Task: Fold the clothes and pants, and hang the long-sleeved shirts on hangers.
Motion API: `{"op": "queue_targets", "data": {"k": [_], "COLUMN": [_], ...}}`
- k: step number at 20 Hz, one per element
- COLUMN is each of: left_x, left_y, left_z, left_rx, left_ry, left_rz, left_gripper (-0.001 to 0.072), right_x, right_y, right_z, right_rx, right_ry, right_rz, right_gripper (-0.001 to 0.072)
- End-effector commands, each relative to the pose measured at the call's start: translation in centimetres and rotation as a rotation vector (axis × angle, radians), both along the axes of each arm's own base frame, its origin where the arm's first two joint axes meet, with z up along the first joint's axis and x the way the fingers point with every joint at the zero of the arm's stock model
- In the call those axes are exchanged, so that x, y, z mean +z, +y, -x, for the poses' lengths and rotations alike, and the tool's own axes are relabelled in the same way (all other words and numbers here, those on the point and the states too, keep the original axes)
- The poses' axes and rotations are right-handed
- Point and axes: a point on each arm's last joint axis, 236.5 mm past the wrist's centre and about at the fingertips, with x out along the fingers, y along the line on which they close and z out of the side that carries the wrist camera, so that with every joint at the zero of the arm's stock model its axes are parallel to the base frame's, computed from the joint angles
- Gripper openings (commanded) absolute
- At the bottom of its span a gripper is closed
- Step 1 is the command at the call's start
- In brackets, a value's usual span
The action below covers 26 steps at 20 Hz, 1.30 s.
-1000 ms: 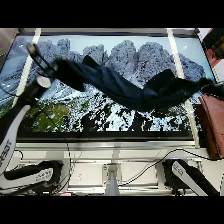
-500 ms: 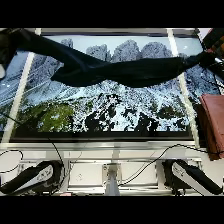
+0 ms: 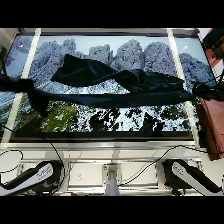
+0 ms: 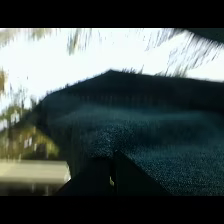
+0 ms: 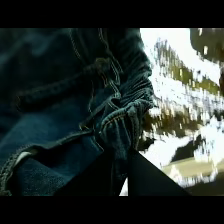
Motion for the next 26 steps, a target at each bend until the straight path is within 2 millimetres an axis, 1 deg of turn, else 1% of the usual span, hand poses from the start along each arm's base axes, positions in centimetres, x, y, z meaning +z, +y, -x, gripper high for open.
{"op": "queue_targets", "data": {"k": [1, 3, 4, 5, 7, 9, 11, 14, 15, 16, 19, 20, 22, 24, 26], "left_x": [-5.3, -7.6, -8.4, -8.8, -9.4, -9.6, -9.8, -10.4, -10.7, -11.0, -11.4, -11.6, -12.4, -13.3, -13.9], "left_y": [-0.2, -1.1, -1.5, -1.8, -1.9, -2.0, -1.6, -1.9, -2.0, -1.7, 0.7, 1.2, 0.9, 0.5, 0.4], "left_z": [6.6, 9.2, 10.3, 11.0, 11.5, 11.7, 11.9, 11.9, 12.0, 12.4, 13.9, 14.3, 15.2, 16.8, 18.5], "left_rx": [-0.02, -0.04, -0.083, -0.103, -0.13, -0.148, -0.195, -0.233, -0.245, -0.254, -0.256, -0.25, -0.252, -0.3, -0.363], "left_ry": [0.366, 0.522, 0.587, 0.632, 0.679, 0.7, 0.72, 0.75, 0.77, 0.804, 0.92, 0.938, 0.958, 1.0, 1.051], "left_rz": [0.044, 0.096, 0.116, 0.131, 0.127, 0.108, 0.065, 0.04, 0.029, 0.01, -0.084, -0.092, -0.068, -0.047, -0.033], "left_gripper": [0.0028, 0.0028, 0.0028, 0.0028, 0.0027, 0.0028, 0.0027, 0.0027, 0.0028, 0.0028, 0.0027, 0.0027, 0.0027, 0.0027, 0.0027], "right_x": [-3.6, -5.4, -5.9, -6.3, -6.2, -6.1, -6.1, -6.1, -6.1, -6.0, -5.8, -5.7, -5.6, -5.6, -5.4], "right_y": [0.5, 1.1, 1.1, 1.0, 0.5, -0.2, -0.5, -0.6, -0.5, -0.4, -0.8, -0.8, -0.8, -1.1, -1.4], "right_z": [5.0, 7.0, 7.8, 8.6, 9.4, 9.6, 9.7, 9.9, 10.2, 10.6, 12.5, 12.9, 13.5, 13.7, 14.5], "right_rx": [0.03, 0.036, 0.055, 0.073, 0.083, 0.082, 0.081, 0.081, 0.081, 0.083, 0.078, 0.077, 0.075, 0.072, 0.071], "right_ry": [0.218, 0.299, 0.332, 0.365, 0.397, 0.408, 0.414, 0.421, 0.435, 0.451, 0.531, 0.551, 0.574, 0.586, 0.618], "right_rz": [-0.02, -0.042, -0.039, -0.031, -0.006, 0.021, 0.036, 0.039, 0.033, 0.03, 0.04, 0.04, 0.039, 0.052, 0.064], "right_gripper": [0.005, 0.005, 0.005, 0.005, 0.005, 0.005, 0.005, 0.005, 0.005, 0.005, 0.0051, 0.005, 0.005, 0.005, 0.005]}}
